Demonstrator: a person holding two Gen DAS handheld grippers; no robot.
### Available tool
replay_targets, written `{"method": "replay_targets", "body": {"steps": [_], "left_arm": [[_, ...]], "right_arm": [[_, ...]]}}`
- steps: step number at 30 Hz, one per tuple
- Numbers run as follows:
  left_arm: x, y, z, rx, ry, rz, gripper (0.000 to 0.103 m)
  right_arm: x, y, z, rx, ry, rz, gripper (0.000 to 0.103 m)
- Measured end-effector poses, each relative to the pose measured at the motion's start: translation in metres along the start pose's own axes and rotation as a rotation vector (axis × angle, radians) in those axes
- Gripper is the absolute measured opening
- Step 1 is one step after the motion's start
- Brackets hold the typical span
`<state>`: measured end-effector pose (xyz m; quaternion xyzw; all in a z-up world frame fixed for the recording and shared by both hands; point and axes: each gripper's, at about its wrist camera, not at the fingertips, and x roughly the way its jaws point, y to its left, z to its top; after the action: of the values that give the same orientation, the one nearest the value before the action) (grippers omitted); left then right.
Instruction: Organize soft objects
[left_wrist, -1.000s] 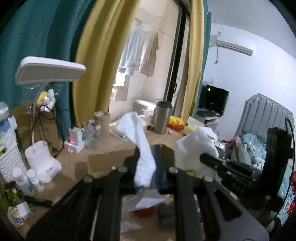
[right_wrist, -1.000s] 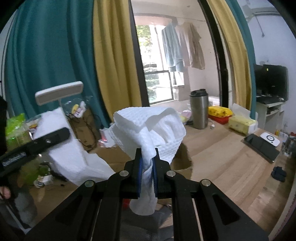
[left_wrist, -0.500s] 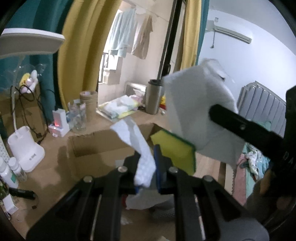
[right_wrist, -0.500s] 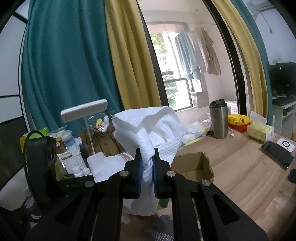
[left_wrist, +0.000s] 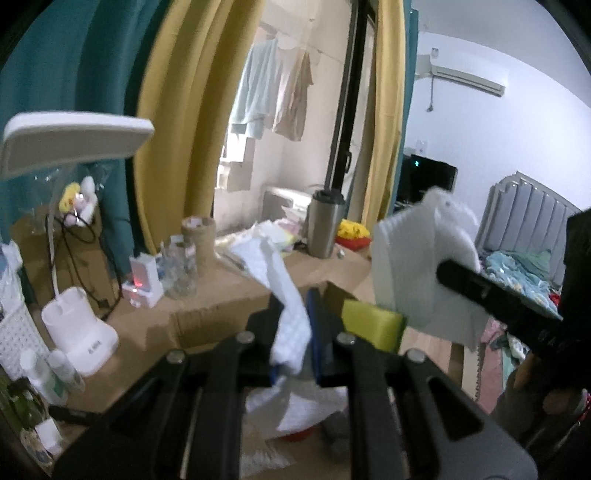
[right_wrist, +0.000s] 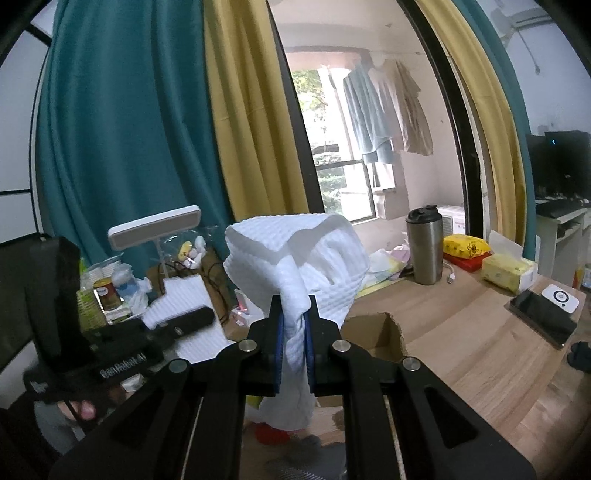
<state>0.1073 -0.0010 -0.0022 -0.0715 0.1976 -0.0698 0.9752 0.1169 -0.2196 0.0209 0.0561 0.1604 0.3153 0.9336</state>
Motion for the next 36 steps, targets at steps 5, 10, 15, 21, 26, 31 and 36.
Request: {"method": "replay_targets", "body": {"steps": [5, 10, 15, 21, 26, 31, 36], "left_arm": [[0.005, 0.004, 0.011, 0.009, -0.019, 0.018, 0.013], [0.014, 0.003, 0.023, 0.047, -0.05, 0.034, 0.013], [0.023, 0.007, 0.037, 0.051, -0.078, 0.063, 0.014], [0.047, 0.014, 0.032, 0.045, -0.042, 0.087, 0.014], [0.071, 0.02, 0.022, 0.039, 0.005, 0.122, 0.014], [0.097, 0.028, 0.005, 0.035, 0.074, 0.145, 0.015], [0.123, 0.031, -0.011, 0.046, 0.188, 0.152, 0.021]], "right_arm": [[0.014, -0.01, 0.002, 0.005, 0.013, -0.01, 0.011], [0.034, -0.02, 0.007, 0.011, 0.026, -0.014, 0.01], [0.057, -0.03, 0.011, 0.009, 0.04, -0.022, 0.011], [0.084, -0.038, 0.002, 0.022, 0.093, -0.023, 0.011], [0.108, -0.044, -0.015, 0.035, 0.161, -0.031, 0.01], [0.126, -0.046, -0.032, 0.027, 0.237, -0.042, 0.016], [0.136, -0.049, -0.044, 0.031, 0.291, -0.055, 0.054]]}}
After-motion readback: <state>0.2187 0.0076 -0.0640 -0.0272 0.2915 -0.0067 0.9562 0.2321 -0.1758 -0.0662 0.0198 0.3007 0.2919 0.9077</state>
